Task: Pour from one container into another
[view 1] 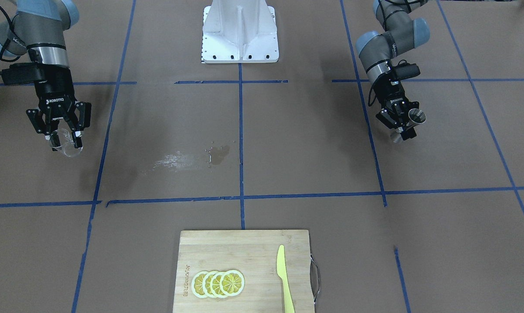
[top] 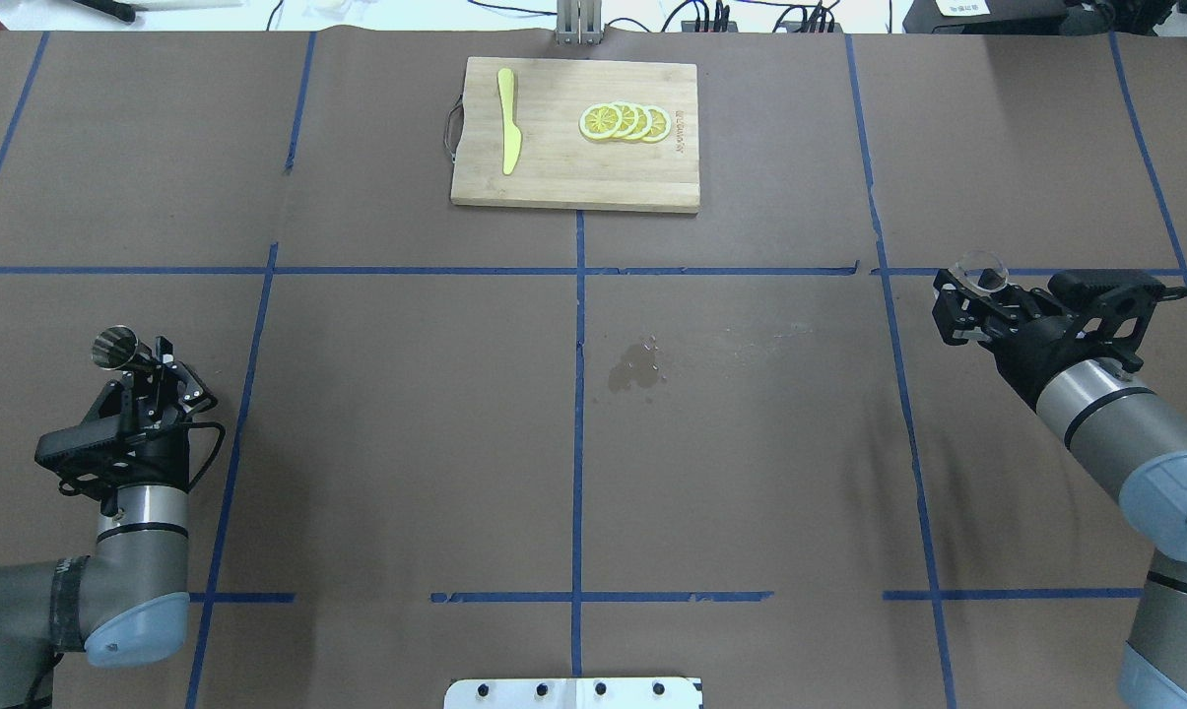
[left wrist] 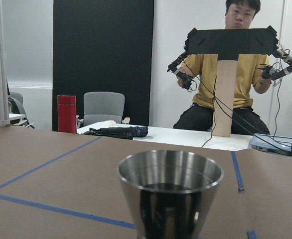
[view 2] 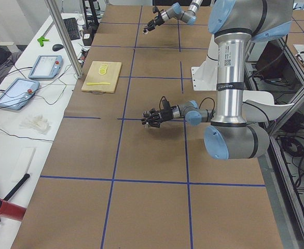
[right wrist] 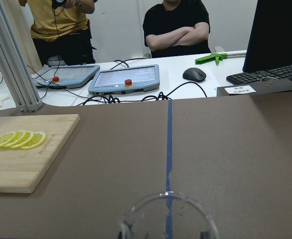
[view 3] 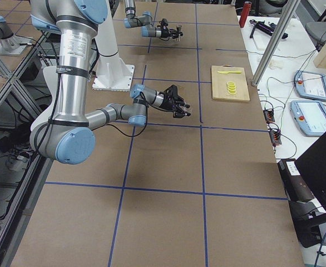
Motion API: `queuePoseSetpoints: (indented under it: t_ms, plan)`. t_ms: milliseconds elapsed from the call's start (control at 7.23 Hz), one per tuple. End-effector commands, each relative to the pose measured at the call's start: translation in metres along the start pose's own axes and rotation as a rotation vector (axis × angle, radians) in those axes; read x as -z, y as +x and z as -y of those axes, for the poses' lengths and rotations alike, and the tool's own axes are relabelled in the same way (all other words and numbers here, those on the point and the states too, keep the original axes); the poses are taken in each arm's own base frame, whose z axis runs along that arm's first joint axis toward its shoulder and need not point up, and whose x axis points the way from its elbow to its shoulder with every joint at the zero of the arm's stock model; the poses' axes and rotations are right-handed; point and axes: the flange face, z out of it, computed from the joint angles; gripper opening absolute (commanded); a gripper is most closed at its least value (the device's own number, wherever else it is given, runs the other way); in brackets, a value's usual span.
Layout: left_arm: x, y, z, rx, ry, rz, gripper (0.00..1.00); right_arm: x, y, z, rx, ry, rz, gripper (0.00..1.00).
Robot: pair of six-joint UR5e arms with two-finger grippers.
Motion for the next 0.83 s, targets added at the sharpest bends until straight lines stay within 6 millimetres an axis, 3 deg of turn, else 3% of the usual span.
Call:
queuePoseSetpoints:
  t_ms: [0, 692]
  plan:
    - [-0.0005, -0.0013, -0.0074, -0.013, -0.001, 0.001, 0.1, -0.0001, 0.0001, -0.0004, 0.001, -0.001, 0.0, 0.0]
    - [-0.0003, -0.0018, -0.0094, -0.018, -0.001, 0.001, 0.32, -0.0005, 0.0006, -0.0009, 0.001, -0.001, -0.001, 0.0]
